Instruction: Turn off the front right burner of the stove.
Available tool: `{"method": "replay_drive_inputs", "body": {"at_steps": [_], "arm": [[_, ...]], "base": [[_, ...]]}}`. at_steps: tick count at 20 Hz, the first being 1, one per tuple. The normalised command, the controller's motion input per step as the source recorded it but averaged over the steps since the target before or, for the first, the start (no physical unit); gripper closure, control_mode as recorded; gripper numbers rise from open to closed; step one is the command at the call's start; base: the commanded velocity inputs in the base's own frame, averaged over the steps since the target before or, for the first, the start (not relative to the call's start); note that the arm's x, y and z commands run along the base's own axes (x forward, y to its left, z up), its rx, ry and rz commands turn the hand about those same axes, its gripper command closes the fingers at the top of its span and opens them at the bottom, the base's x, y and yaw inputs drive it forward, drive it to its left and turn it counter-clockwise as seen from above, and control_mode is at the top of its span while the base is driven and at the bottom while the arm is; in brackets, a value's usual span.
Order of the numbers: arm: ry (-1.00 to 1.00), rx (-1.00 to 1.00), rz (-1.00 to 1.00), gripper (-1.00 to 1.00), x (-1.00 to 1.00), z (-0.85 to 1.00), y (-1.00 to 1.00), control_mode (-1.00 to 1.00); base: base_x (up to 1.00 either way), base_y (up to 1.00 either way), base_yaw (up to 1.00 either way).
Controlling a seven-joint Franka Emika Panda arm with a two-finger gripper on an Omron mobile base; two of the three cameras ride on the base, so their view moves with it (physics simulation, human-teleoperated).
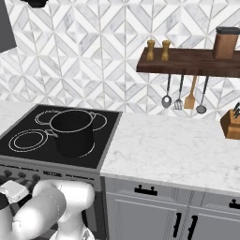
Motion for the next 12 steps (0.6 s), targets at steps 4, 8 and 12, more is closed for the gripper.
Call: {"method": "replay_drive_inputs", "body": {"at_steps": [4, 8, 12], "arm": [[0.03, 0.2, 0.02, -1.0, 0.35, -0.14, 0.0, -1.0], [0.02, 0.08, 0.04, -1.0, 0.24, -0.3, 0.0, -1.0], [0.0, 0.0, 0.08, -1.0, 0.07, -0.52, 0.01, -1.0]], "base": [[0.0, 0.0, 0.0], [0.0, 0.0, 0.0], [0.0, 0.0, 0.0]]}}
